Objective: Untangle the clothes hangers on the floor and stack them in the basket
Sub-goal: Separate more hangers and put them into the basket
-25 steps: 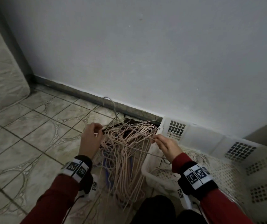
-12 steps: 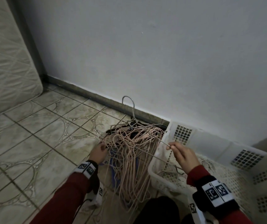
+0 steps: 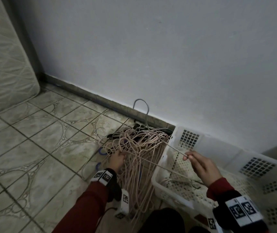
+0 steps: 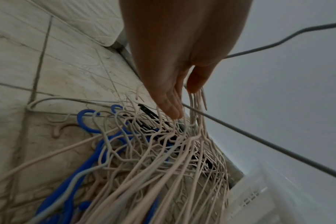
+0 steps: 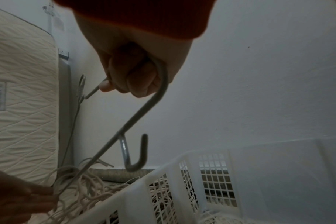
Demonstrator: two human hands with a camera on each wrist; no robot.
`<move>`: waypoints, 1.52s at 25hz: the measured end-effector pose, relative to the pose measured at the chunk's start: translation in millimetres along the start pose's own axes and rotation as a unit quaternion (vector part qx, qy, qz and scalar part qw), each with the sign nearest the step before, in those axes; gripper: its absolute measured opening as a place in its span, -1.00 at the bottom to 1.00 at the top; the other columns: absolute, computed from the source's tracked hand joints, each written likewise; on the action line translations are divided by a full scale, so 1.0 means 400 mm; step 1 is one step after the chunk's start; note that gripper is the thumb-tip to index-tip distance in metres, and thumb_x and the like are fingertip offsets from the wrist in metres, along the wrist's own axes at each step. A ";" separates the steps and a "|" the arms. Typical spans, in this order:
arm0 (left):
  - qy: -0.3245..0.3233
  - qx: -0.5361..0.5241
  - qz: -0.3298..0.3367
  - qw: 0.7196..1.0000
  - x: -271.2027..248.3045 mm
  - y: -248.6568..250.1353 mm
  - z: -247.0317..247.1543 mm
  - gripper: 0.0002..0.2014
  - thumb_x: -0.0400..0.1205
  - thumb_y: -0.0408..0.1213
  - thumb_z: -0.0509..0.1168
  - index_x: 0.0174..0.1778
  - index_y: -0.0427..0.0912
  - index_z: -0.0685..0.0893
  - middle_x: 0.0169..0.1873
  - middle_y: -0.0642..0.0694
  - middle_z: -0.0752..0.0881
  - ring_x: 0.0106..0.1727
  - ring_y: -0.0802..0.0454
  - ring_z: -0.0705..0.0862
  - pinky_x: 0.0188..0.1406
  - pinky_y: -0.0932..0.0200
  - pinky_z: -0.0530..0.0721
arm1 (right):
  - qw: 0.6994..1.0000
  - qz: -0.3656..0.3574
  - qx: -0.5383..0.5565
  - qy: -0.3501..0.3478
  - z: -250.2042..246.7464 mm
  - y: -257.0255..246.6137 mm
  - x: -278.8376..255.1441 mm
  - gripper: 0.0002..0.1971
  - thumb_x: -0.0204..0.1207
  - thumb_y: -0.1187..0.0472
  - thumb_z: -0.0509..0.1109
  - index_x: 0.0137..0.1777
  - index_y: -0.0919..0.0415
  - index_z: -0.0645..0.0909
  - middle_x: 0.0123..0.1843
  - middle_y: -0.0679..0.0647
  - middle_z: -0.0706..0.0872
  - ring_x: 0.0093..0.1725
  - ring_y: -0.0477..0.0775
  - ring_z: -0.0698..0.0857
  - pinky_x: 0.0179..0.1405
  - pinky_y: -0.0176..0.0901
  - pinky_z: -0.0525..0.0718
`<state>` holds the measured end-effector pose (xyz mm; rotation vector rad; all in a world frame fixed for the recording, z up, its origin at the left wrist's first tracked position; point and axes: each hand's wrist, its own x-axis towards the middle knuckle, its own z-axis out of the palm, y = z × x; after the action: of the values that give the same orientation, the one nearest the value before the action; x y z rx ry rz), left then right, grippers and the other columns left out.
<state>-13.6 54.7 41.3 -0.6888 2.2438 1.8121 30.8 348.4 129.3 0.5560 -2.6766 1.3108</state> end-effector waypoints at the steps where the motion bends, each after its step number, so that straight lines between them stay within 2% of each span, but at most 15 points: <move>1: -0.009 -0.022 -0.003 1.000 -0.005 -0.003 0.003 -0.68 0.66 -0.48 0.09 0.33 -0.39 0.45 0.03 -0.19 0.59 -0.26 0.08 0.55 -0.30 0.23 0.49 | 1.000 0.004 -0.001 -0.003 0.005 0.003 0.003 -0.82 0.55 0.07 0.11 -0.19 -0.10 0.53 -0.58 -0.30 0.57 -0.67 -0.11 0.36 -0.61 -0.51 0.25; 4: -0.034 -0.063 0.008 0.997 -0.040 0.016 0.014 -0.62 0.65 -0.59 0.02 0.40 -0.40 0.42 0.19 -0.24 0.60 -0.14 0.10 0.57 -0.45 0.45 0.57 | 1.000 -0.007 -0.017 -0.021 0.021 -0.009 0.018 -0.74 0.62 0.15 0.13 -0.23 -0.15 0.54 -0.54 -0.35 0.59 -0.62 -0.16 0.45 -0.58 -0.50 0.30; 6: -0.050 -0.071 0.020 0.996 -0.057 0.033 0.023 -0.58 0.64 -0.62 -0.03 0.42 -0.38 0.40 0.28 -0.24 0.56 0.07 0.03 0.59 -0.49 0.57 0.60 | 0.997 -0.032 -0.046 -0.045 0.039 -0.017 0.023 -0.76 0.56 -0.02 0.09 -0.18 -0.11 0.58 -0.44 -0.44 0.64 -0.44 -0.34 0.59 -0.44 -0.61 0.41; 8: -0.053 -0.076 0.027 0.995 -0.059 0.035 0.027 -0.58 0.64 -0.63 -0.03 0.41 -0.38 0.42 0.29 -0.26 0.56 0.16 0.01 0.56 -0.42 0.57 0.61 | 0.996 -0.053 -0.053 -0.052 0.058 -0.011 0.025 -0.56 0.49 -0.21 0.00 -0.11 0.01 0.64 -0.43 -0.18 0.71 -0.33 -0.34 0.63 -0.34 -0.66 0.43; 11: -0.042 -0.072 0.035 0.996 -0.070 0.030 0.024 -0.65 0.66 -0.58 0.02 0.33 -0.36 0.50 0.30 -0.29 0.59 0.20 -0.10 0.62 0.06 0.33 0.64 | 0.995 -0.058 -0.063 -0.055 0.069 0.001 0.028 -0.59 0.56 -0.07 0.04 -0.09 0.16 0.65 -0.36 0.09 0.70 -0.38 -0.24 0.60 -0.35 -0.61 0.43; 14: -0.031 -0.025 0.048 0.998 -0.077 0.011 0.002 -0.60 0.65 -0.59 0.01 0.42 -0.38 0.45 0.36 -0.27 0.57 0.42 -0.16 0.52 0.43 0.06 0.43 | 0.995 -0.066 -0.058 -0.056 0.066 -0.008 0.025 -0.62 0.56 0.01 0.07 -0.08 0.21 0.66 -0.37 -0.26 0.63 -0.39 -0.47 0.58 -0.34 -0.67 0.42; 17: 0.025 0.020 0.073 0.997 -0.089 -0.012 -0.050 -0.65 0.65 -0.54 0.02 0.29 -0.36 0.57 0.20 -0.25 0.69 0.29 -0.15 0.62 0.36 -0.01 0.55 | 0.995 -0.074 -0.058 -0.035 0.043 -0.019 0.018 -0.62 0.50 -0.13 0.01 -0.12 0.01 0.62 -0.48 -0.33 0.63 -0.43 -0.39 0.58 -0.40 -0.65 0.41; 22: 0.177 0.077 0.123 0.973 -0.113 -0.045 -0.171 -0.74 0.59 -0.55 0.10 0.03 -0.33 0.68 0.05 -0.29 0.75 0.13 -0.18 0.69 0.24 -0.04 0.59 | 0.995 -0.076 -0.063 -0.016 -0.025 -0.011 0.005 -0.63 0.39 -0.49 -0.16 -0.13 -0.53 0.46 -0.37 0.09 0.73 -0.48 0.00 0.61 -0.38 -0.35 0.51; 24: 0.173 0.095 0.128 0.972 -0.117 -0.052 -0.193 -0.76 0.59 -0.52 0.14 0.06 -0.29 0.67 0.08 -0.30 0.73 0.14 -0.20 0.68 0.24 -0.06 0.59 | 0.995 -0.073 -0.055 -0.034 -0.039 -0.013 -0.006 -0.63 0.35 -0.53 -0.17 -0.16 -0.57 0.45 -0.29 0.19 0.75 -0.39 0.18 0.65 -0.28 -0.21 0.54; 27: 0.182 0.111 0.176 0.961 -0.149 -0.049 -0.193 -0.70 0.59 -0.49 0.17 0.24 -0.27 0.59 0.21 -0.23 0.63 0.23 -0.13 0.60 0.24 -0.01 0.57 | 0.993 -0.065 -0.070 -0.069 -0.033 -0.032 -0.017 -0.59 0.33 -0.54 -0.16 -0.18 -0.50 0.47 -0.32 0.15 0.73 -0.41 0.09 0.61 -0.30 -0.23 0.52; 30: 0.088 0.116 0.210 0.967 -0.208 -0.038 -0.167 -0.69 0.62 -0.46 0.17 0.27 -0.23 0.58 0.15 -0.05 0.60 0.20 0.06 0.56 0.19 0.17 0.49 | 0.990 -0.055 -0.077 -0.103 -0.009 -0.055 -0.007 -0.71 0.42 -0.35 -0.02 -0.25 -0.37 0.51 -0.35 -0.27 0.70 -0.31 -0.22 0.61 -0.33 -0.47 0.46; 32: -0.005 0.127 0.169 0.977 -0.239 -0.052 -0.154 -0.72 0.66 -0.43 0.13 0.25 -0.23 0.60 0.06 -0.03 0.65 0.16 0.05 0.61 0.16 0.22 0.54 | 0.984 -0.057 -0.108 -0.133 0.009 -0.071 0.002 -0.75 0.49 -0.13 0.03 -0.27 -0.22 0.53 -0.42 -0.44 0.63 -0.38 -0.34 0.58 -0.35 -0.49 0.39; 34: -0.072 0.133 0.111 0.982 -0.258 -0.079 -0.146 -0.73 0.69 -0.42 0.09 0.23 -0.27 0.60 -0.05 -0.05 0.66 0.00 0.06 0.64 -0.03 0.35 0.58 | 0.970 -0.083 -0.176 -0.145 0.014 -0.076 0.008 -0.58 0.49 -0.12 -0.01 -0.16 0.06 0.64 -0.59 -0.27 0.50 -0.53 -0.29 0.45 -0.38 -0.46 0.35; 36: -0.097 0.196 0.099 0.971 -0.258 -0.112 -0.132 -0.74 0.69 -0.39 0.09 0.20 -0.32 0.60 -0.10 -0.12 0.65 -0.17 0.12 0.60 -0.10 0.28 0.58 | 0.954 -0.106 -0.236 -0.152 0.010 -0.065 0.018 -0.37 0.42 -0.22 -0.15 -0.10 0.19 0.65 -0.41 -0.15 0.58 -0.42 -0.13 0.47 -0.42 -0.29 0.37; 38: -0.095 0.257 0.097 0.957 -0.244 -0.137 -0.104 -0.73 0.69 -0.32 0.11 0.22 -0.33 0.58 0.04 -0.28 0.68 -0.14 -0.02 0.61 -0.05 0.11 0.55 | 0.940 -0.105 -0.276 -0.169 0.004 -0.046 0.033 -0.40 0.48 -0.21 -0.12 -0.10 0.21 0.63 -0.23 0.12 0.72 -0.27 0.02 0.54 -0.29 -0.20 0.35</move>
<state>103.2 30.1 43.9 -0.1927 2.5533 1.1995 25.4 333.3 145.2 1.0145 -2.9496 0.3971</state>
